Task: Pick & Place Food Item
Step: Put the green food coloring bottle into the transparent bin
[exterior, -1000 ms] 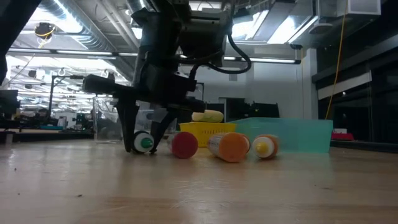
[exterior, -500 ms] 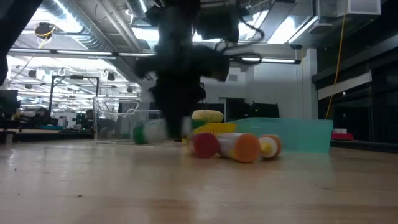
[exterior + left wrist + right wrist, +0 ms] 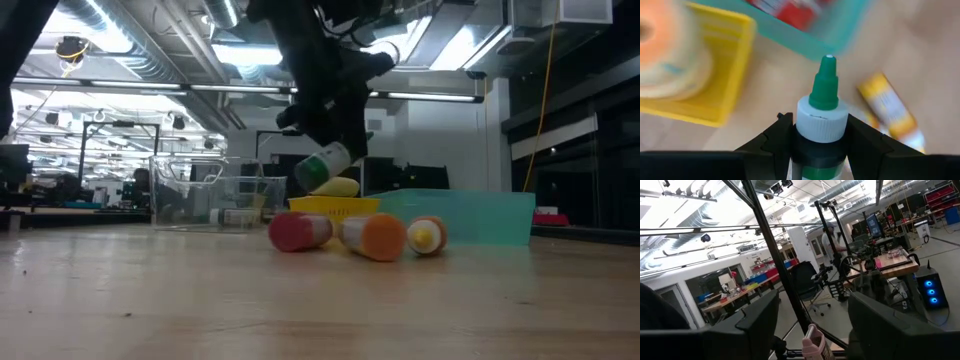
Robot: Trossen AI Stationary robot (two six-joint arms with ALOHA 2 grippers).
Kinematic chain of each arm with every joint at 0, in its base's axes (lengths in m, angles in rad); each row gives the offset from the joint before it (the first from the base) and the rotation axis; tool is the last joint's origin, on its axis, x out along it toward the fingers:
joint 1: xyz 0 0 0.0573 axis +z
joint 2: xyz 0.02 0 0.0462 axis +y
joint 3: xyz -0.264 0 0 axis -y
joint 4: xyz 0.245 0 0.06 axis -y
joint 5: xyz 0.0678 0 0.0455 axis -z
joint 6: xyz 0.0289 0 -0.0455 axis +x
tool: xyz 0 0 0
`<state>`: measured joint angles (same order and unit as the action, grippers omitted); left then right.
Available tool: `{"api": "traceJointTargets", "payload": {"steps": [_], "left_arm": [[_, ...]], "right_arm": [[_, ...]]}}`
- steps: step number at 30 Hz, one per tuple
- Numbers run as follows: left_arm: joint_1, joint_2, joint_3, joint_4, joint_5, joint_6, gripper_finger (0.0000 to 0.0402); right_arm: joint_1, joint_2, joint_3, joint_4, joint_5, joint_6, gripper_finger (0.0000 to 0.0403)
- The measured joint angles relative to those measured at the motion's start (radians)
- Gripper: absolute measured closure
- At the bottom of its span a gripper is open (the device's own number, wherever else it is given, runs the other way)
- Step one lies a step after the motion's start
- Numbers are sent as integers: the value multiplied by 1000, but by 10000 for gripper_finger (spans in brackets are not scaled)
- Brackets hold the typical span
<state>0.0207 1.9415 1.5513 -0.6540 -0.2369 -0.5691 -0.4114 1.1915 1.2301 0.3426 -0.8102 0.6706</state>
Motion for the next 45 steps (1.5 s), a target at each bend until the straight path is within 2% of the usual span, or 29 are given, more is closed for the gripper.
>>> {"api": "traceJointTargets", "payload": {"steps": [8, 15, 21, 27, 31, 36, 40, 45], "left_arm": [[49, -2, 0, 114, -175, -231, 256], [98, -62, 0, 106, -312, -400, 257], [171, -120, 0, 16, -371, -518, 257], [237, -166, 0, -2, -422, -600, 257], [263, -192, 0, -39, -446, -543, 257], [263, -254, 0, -122, -465, -326, 257], [285, -313, 0, -227, -424, -81, 257], [339, -369, 0, -438, -408, -56, 257]], "right_arm": [[0, 0, 0, 0, -32, 26, 166], [0, 0, 0, 0, -77, 29, 166], [-5, 0, 0, -3, -104, 30, 166], [-13, 0, 0, -3, -157, 53, 166], [-13, 0, 0, -3, -193, 54, 166], [-13, 0, 0, -3, -228, 53, 166], [-13, 0, 0, -2, -231, 47, 166], [-13, 0, 0, -2, -231, 44, 166]]}}
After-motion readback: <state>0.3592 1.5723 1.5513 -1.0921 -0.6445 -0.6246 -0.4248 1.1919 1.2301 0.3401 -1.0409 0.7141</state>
